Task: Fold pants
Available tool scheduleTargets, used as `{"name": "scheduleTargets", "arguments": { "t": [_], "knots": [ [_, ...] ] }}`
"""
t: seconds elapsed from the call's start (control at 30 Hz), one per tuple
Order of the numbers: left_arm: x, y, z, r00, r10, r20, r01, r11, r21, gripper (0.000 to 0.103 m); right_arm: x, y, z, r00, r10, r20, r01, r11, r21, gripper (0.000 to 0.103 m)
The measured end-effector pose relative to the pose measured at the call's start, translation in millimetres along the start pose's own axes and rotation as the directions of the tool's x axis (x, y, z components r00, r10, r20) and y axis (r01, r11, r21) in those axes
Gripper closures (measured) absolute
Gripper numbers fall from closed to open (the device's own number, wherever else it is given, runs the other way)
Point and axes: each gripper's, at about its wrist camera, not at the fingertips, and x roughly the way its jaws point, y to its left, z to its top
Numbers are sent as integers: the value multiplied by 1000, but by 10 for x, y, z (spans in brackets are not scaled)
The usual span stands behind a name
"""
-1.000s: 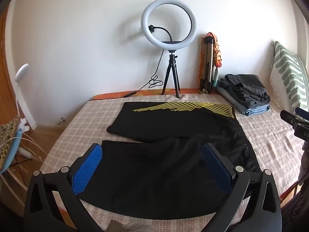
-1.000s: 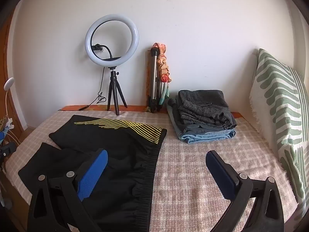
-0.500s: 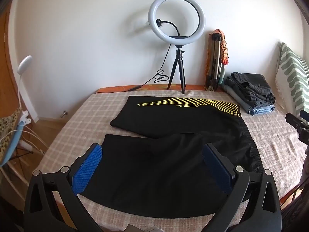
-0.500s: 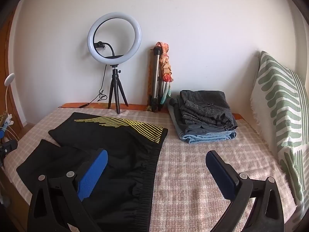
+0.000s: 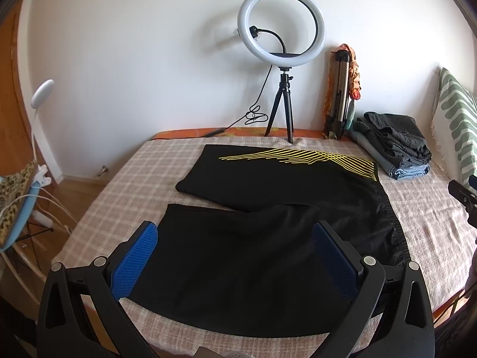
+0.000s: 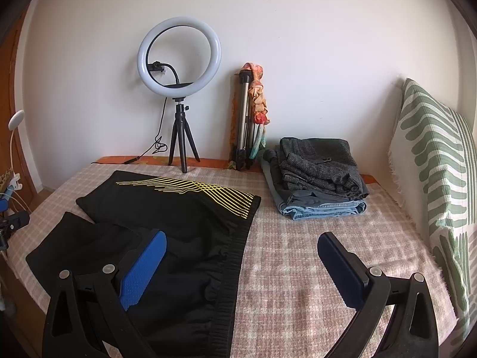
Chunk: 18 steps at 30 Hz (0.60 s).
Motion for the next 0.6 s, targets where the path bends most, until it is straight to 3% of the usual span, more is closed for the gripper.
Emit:
{"name": "scheduleTargets", "arguments": {
  "t": [0.6],
  "knots": [
    [-6,86,13,1000,29,12,-29,1000,-11,0,25,73,-9,1000,15,-11,-15,1000,-18,0]
  ]
}}
